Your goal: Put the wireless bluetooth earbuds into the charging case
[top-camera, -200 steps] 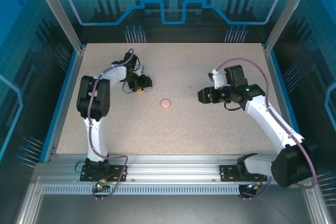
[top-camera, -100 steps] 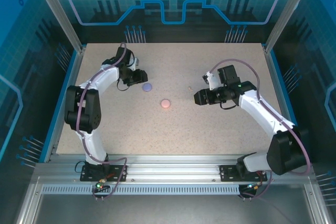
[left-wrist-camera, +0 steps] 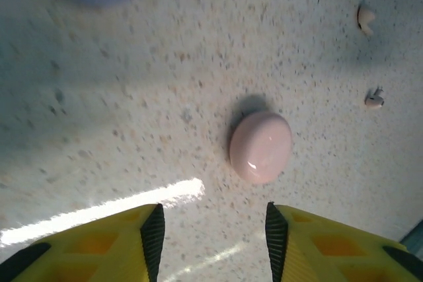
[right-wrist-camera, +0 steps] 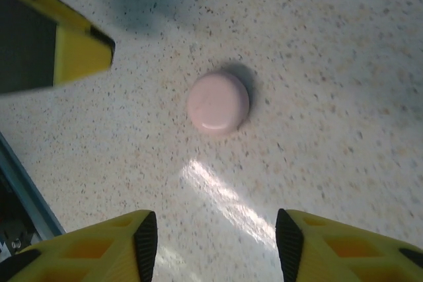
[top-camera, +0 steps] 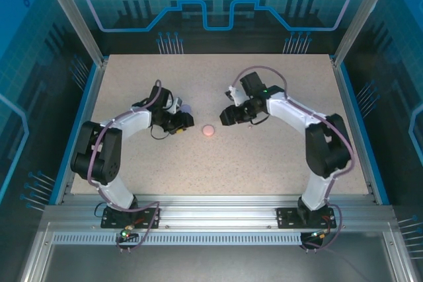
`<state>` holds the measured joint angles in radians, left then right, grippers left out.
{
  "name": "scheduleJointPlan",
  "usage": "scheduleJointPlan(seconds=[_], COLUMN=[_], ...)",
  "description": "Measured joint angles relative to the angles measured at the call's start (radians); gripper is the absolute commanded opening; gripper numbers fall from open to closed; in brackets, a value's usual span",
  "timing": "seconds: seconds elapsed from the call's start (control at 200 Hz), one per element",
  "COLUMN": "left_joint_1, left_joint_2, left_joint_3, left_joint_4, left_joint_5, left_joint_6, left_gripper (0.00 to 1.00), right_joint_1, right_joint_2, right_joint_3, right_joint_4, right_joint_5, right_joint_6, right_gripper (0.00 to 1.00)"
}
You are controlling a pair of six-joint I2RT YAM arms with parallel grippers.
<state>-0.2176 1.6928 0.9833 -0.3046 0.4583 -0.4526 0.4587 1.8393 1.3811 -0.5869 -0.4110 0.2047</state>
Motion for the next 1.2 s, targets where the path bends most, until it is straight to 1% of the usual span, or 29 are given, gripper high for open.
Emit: scheduleJointPlan(seconds=[0.195,0.325,0.425,0.61,0.88,1.201], left_joint_1=[-0.051,-0.071,-0.072,-0.074,-0.074,-0.083], left_joint_2=[-0.002,-0.002,-0.002,-0.012,-0.036,-0.039], left_joint_3=[-0.098,-0.139,-0.162,-0.19,-0.204,-0.208], left_joint_4=[0.156,0.242,0.288,0.323,0.349,0.356], left_joint_5=[0.024,0.032,0.034,0.033,0.034,0.033], left_joint_6=[-0.113,-0.176,-0.205,-0.231,-0.249,-0.253], left_gripper=[0.47,0.46,0.46,0.45,0.45,0.45], right_joint_1=[0.021,0.028,0.034,0.044,0.058,0.057], right_joint_2=[0.23,0.351,0.415,0.498,0.555,0.547], right_joint_3=[0.215,0.34,0.422,0.536,0.557,0.526], right_joint_4=[-0.033,-0.084,-0.121,-0.181,-0.234,-0.237], right_joint_5=[-0.022,-0.043,-0.063,-0.1,-0.121,-0.122], right_joint_6=[0.001,0.0,-0.001,-0.002,-0.009,-0.023], right_gripper=[0.47,0.44,0.43,0.43,0.44,0.44])
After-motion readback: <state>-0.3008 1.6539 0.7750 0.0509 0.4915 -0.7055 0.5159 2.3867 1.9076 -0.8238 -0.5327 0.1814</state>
